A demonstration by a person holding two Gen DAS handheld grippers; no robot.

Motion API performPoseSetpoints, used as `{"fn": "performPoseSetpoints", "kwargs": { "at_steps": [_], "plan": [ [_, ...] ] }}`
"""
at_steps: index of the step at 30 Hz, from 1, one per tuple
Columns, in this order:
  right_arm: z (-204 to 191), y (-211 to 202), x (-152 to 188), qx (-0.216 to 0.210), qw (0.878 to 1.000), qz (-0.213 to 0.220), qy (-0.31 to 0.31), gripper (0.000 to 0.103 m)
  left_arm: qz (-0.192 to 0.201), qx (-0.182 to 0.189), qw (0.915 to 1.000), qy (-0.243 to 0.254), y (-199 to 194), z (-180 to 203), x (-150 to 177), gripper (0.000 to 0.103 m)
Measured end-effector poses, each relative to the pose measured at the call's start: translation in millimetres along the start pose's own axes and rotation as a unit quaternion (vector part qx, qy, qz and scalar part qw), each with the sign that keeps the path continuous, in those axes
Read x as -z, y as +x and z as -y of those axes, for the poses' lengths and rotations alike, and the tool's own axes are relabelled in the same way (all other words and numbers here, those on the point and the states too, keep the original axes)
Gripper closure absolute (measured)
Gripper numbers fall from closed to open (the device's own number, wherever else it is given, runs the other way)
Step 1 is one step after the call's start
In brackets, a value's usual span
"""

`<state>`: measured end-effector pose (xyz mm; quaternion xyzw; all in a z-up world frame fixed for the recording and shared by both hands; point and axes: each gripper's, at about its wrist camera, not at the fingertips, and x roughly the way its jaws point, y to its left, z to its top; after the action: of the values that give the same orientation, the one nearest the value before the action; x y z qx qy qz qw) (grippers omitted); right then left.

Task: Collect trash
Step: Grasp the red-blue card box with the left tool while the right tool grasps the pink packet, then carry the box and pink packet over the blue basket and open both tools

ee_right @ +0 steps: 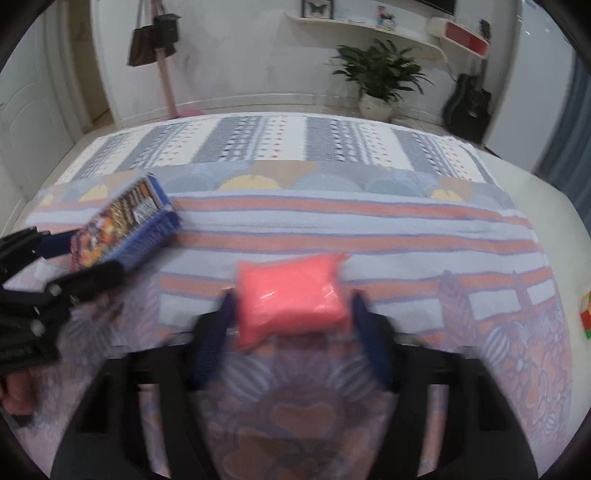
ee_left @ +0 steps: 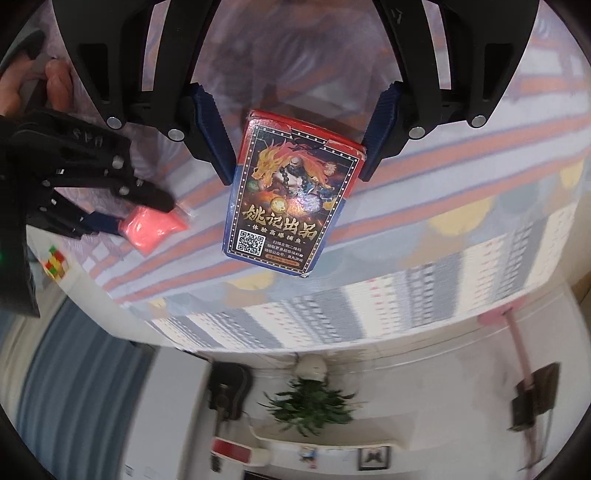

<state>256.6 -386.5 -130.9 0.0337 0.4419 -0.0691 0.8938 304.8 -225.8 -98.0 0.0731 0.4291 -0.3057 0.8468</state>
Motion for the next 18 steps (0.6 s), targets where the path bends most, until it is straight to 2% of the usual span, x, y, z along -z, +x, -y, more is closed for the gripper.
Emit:
{"fn": "performPoseSetpoints", "kwargs": {
  "at_steps": [6,9,13,16,18],
  "plan": [
    [-19,-20,8,0.009,0.998,0.042,-0.038,0.051,0.039,-0.021,0.9977,-0.052,-70,-38,15,0.038],
    [-35,-38,10,-0.024,0.998,0.051,-0.026,0.052,0.063,-0.039,0.9946,-0.072,-116,-54,29,0.038],
    [-86,-74,6,-0.045,0.993,0.087,-0.065,0.052,0.085,-0.061,0.9886,-0.108,-167,-79,53,0.038],
    [-133,-108,-2,-0.078,0.985,0.116,-0.099,0.052,0.086,-0.069,0.9836,-0.143,-200,-100,78,0.038],
    [-163,-129,-5,-0.094,0.979,0.133,-0.120,0.052,0.090,-0.094,0.9780,-0.163,-223,-114,96,0.038]
  ]
}}
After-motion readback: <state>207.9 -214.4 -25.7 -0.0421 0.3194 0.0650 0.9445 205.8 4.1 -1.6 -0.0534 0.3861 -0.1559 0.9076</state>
